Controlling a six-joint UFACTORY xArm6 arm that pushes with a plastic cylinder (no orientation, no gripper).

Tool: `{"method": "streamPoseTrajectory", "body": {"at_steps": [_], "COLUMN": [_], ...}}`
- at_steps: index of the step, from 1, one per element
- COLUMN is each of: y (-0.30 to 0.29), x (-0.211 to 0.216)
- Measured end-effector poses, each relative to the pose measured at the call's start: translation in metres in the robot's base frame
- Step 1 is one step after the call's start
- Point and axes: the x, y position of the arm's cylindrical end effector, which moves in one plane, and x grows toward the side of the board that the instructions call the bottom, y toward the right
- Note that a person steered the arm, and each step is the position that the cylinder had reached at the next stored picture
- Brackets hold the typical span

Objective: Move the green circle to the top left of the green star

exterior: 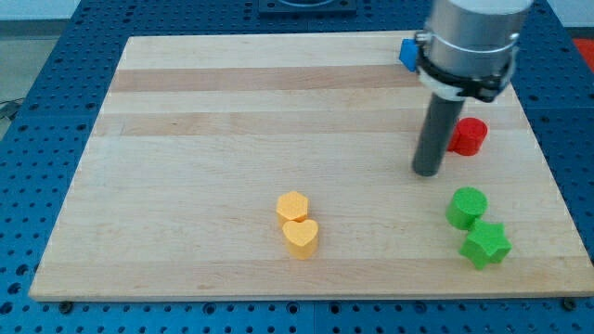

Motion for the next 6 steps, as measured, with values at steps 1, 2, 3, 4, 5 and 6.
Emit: {"method": "streamPoseTrajectory", "body": {"at_steps": [1,2,3,4,5,6], "y": [0.029,0.069,0.073,0.075,0.073,0.041], "x": [0.000,0.012,0.021,0.037,0.037,0.044]}}
